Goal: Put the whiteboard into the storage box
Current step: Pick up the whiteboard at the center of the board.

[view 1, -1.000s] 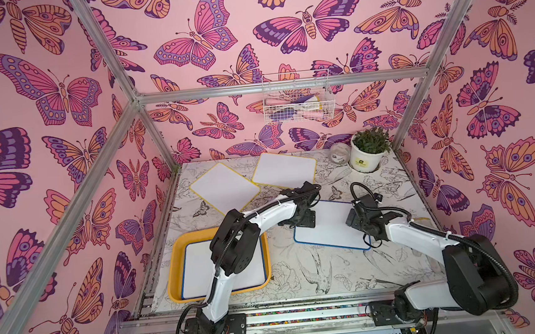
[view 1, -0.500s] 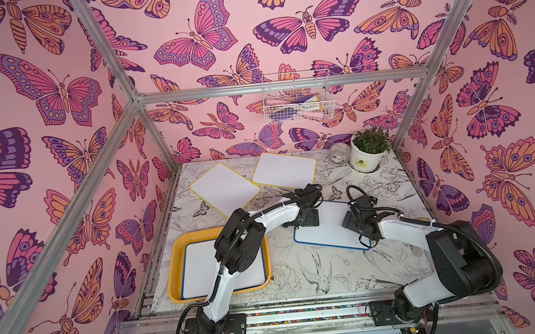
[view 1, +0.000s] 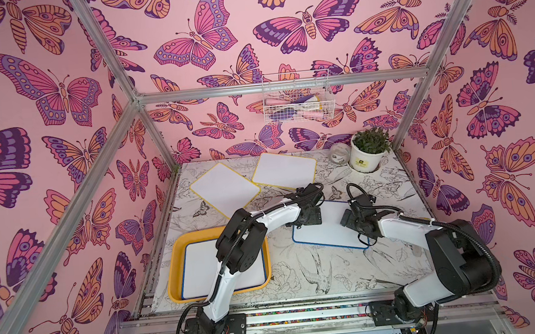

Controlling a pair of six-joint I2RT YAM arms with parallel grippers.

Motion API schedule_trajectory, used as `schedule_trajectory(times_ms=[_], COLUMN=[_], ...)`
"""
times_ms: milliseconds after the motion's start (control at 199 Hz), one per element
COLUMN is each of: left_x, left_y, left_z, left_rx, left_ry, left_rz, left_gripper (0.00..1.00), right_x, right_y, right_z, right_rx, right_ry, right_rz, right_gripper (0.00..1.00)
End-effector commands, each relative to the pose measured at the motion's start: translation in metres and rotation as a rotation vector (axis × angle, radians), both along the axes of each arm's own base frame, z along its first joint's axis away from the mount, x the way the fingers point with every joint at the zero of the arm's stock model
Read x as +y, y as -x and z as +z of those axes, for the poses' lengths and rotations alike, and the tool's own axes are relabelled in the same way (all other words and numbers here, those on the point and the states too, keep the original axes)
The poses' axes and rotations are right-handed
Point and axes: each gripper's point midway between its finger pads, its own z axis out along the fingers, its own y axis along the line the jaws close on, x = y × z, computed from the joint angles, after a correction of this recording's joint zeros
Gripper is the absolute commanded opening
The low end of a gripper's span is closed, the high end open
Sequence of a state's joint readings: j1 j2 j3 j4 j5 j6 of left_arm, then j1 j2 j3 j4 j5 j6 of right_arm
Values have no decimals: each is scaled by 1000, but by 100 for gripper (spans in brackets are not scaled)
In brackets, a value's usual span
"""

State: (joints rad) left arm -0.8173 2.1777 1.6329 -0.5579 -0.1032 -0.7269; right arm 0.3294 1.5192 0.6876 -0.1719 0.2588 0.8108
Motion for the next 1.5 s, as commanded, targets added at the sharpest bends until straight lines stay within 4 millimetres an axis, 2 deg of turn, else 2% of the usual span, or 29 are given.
schedule_trajectory(times_ms=[0, 155, 446, 582, 777, 1003, 1184, 1495], left_x=[-15, -19, -14, -10, -5, 2, 6, 3], left_y=[20, 24, 33, 37, 41, 44, 47, 47], left_z=[-31, -34, -37, -39, -42, -43, -43, -32], left_rx=[116, 125, 126, 129, 132, 129, 137, 171], left_ry=[51, 75, 96, 98, 92, 81, 88, 182], left_rz=[-37, -67, -77, -80, -80, -75, -71, -47], left_gripper=[99, 98, 98, 98, 98, 98, 98, 98], right_x=[31, 48, 83, 90, 85, 78, 75, 66], right_y=[6, 8, 12, 14, 13, 15, 16, 19], right_z=[-16, -9, 24, 31, 37, 33, 34, 37], right_rx=[69, 72, 93, 89, 63, 70, 65, 38], right_ry=[-164, -249, -419, -521, -670, -823, -858, -883], right_rz=[56, 103, 238, 230, 170, 73, 50, 18], right_gripper=[99, 99, 99, 99, 100, 100, 100, 100])
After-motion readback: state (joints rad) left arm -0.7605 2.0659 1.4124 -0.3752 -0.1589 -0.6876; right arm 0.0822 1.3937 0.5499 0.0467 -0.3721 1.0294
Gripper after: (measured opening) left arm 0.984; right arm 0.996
